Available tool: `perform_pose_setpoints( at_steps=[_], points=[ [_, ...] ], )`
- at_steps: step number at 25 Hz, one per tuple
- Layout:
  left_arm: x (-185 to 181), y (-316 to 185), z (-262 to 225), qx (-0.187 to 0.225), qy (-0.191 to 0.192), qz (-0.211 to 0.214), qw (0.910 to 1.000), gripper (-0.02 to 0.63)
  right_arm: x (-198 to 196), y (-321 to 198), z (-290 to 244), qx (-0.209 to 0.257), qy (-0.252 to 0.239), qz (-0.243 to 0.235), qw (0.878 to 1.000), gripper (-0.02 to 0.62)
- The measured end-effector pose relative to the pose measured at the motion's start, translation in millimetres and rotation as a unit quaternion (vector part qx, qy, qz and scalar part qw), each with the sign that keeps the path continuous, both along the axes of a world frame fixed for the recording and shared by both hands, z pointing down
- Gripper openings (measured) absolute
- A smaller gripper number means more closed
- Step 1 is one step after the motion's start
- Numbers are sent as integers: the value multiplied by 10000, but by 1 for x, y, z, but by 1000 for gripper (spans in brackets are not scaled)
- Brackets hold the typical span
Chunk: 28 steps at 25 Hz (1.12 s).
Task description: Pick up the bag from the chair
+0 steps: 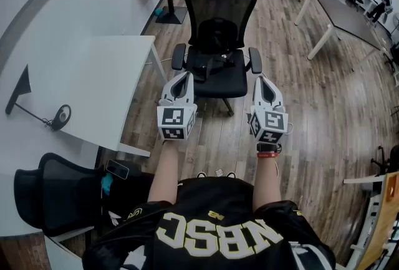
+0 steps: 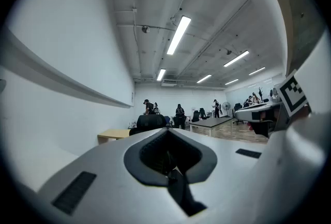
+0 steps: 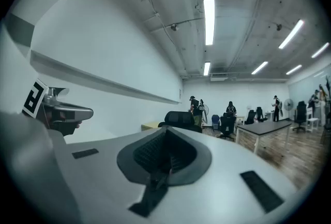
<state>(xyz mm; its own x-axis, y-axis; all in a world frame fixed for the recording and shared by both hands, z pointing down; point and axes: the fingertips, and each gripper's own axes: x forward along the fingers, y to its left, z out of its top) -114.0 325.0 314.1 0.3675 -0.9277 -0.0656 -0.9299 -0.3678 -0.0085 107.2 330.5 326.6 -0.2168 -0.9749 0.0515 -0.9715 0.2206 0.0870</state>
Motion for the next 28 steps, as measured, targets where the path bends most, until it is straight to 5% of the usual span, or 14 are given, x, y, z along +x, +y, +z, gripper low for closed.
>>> perform_pose_setpoints(
  at_steps=[15,21,28],
  points=[
    [1,-12,20,-57,82,351,9993,12,-23,-6,23,-90,-278,15,9996,9],
    [16,-63,33,-62,20,322,9995,12,-23,-71,38,-162,-411,-212,9988,12],
    [44,-185,29,-110,-80,190,9997,12,-19,-199,33,-242,-346,-693,9967,40]
  ],
)
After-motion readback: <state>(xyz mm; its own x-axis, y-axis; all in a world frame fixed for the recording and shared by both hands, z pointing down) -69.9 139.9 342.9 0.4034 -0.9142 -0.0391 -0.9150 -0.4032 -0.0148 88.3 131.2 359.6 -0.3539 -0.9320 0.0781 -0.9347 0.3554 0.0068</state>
